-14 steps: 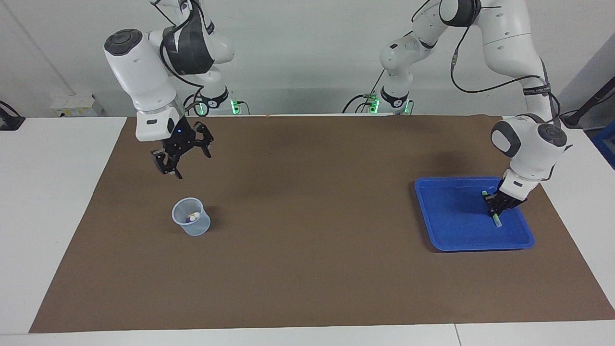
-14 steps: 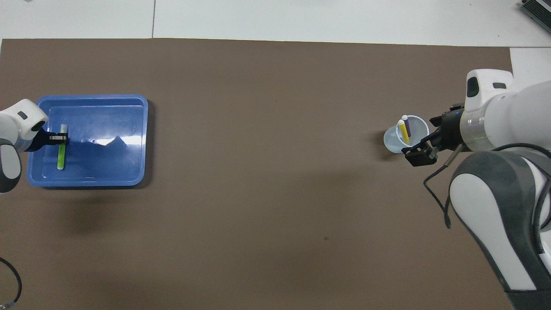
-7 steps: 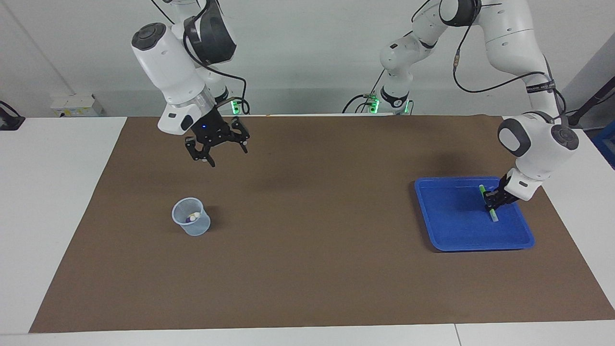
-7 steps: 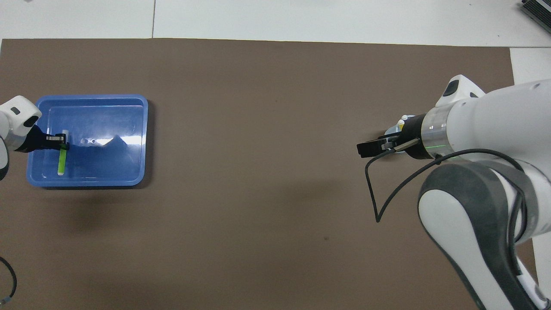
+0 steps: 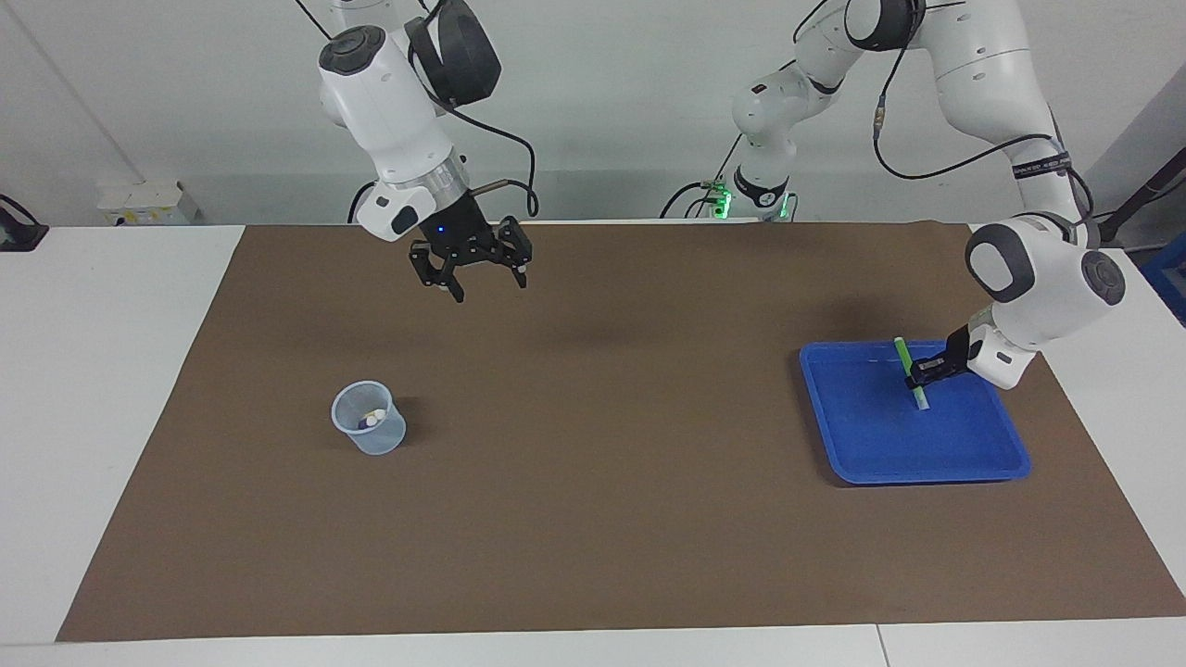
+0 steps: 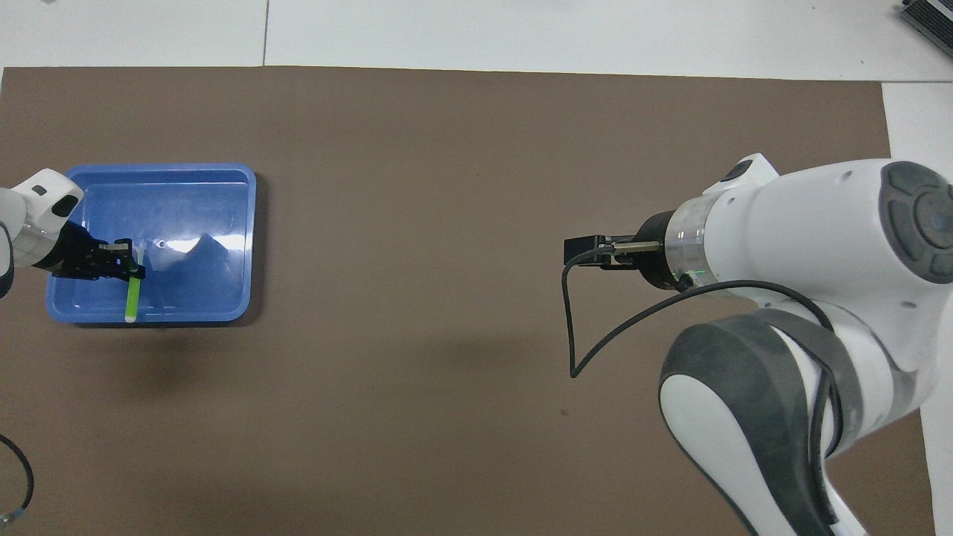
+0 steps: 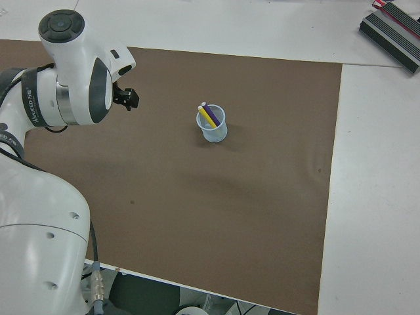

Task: Transfer and insert pens with both arms
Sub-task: 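Lift the green pen with the left gripper while the right gripper approaches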

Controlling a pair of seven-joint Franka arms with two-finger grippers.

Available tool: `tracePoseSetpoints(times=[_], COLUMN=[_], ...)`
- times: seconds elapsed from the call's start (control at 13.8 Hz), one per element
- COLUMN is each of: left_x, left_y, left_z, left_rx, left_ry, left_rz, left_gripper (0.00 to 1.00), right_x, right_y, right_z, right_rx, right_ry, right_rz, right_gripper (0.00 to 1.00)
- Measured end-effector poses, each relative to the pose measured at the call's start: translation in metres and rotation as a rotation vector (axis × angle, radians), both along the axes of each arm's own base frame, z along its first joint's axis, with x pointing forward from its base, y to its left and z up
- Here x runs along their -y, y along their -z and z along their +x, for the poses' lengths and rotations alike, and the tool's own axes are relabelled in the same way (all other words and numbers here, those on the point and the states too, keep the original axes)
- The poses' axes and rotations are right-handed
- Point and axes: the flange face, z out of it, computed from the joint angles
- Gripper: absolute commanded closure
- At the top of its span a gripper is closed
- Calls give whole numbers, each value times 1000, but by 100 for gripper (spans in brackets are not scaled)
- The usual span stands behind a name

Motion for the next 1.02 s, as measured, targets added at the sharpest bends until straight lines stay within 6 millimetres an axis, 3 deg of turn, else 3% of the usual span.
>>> tracePoseSetpoints(times=[0.22, 0.51, 0.73, 1.02], left_x=[22, 38, 57, 87], left_y=[-2, -1, -6, -26], left_z=[-6, -14, -19, -21], left_rx=[-109, -205, -290, -361], left_ry=[-121, -199, -284, -391], left_rz=[-80, -131, -203, -226], left_gripper=[100, 100, 100, 100], right_x=[-34, -70, -82, -82], right_y=[-5, -8, -12, -17], right_z=[-10, -25, -30, -30], right_rx=[-26, -80, -109, -117], right_ry=[158, 318, 402, 457], right_rz=[61, 106, 153, 177], right_gripper=[0, 0, 0, 0])
